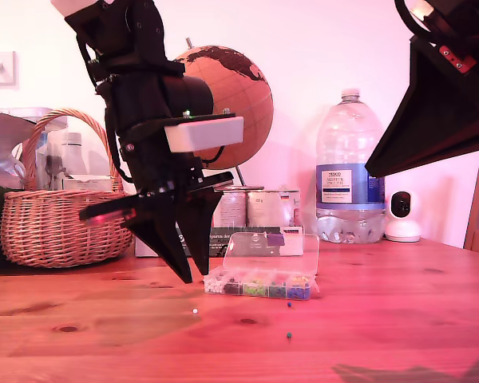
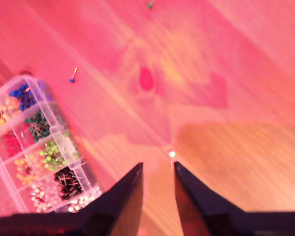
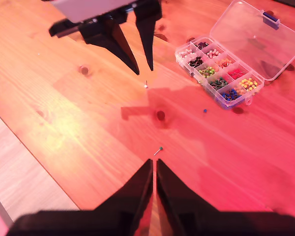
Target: Sort the loose pins on the table into their correct compartments
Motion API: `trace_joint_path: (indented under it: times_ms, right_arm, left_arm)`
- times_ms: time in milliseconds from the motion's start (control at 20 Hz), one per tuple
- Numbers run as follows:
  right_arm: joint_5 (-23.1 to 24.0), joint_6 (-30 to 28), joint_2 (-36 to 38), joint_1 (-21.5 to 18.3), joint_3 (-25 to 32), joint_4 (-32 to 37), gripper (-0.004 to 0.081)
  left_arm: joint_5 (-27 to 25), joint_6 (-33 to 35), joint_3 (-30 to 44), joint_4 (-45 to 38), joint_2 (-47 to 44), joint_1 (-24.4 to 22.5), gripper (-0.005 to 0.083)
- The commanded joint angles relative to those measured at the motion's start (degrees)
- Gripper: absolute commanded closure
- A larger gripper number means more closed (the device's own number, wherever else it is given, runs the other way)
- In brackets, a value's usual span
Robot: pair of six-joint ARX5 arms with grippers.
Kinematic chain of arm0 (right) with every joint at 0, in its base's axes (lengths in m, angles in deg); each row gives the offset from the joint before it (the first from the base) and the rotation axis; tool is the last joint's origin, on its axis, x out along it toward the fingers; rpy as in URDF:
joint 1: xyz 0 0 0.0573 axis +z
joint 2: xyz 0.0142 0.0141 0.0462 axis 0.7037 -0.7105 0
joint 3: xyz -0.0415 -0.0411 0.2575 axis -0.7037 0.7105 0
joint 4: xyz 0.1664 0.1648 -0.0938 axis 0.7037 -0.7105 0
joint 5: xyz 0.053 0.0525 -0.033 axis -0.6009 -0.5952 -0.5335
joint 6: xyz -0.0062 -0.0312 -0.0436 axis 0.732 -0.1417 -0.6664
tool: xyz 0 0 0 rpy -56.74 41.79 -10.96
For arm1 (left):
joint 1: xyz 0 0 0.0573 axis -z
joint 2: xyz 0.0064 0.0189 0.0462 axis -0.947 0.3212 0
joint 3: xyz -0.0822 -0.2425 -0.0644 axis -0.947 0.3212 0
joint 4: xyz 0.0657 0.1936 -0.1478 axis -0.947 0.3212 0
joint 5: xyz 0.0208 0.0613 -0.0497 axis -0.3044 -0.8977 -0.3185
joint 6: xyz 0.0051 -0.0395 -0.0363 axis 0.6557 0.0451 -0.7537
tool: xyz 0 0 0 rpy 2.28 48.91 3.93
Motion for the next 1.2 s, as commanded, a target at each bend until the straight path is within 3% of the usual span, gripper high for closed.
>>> trace_joint_path:
  times_ms: [0,1150]
  right_arm:
    - [-0.17,-0.15,-0.35,-0.09,-0.92,0.22,0.0783]
    - [-0.17,-0.15,-0.35,-0.09,-0.92,0.15,0.0783]
  left_arm:
    - [0.07,0.83,-0.04,-0.04,2.89,-0.13,0.0605]
    - [0.48,1.62,-0.04,-0.13,4.9,-0.17,0.0605]
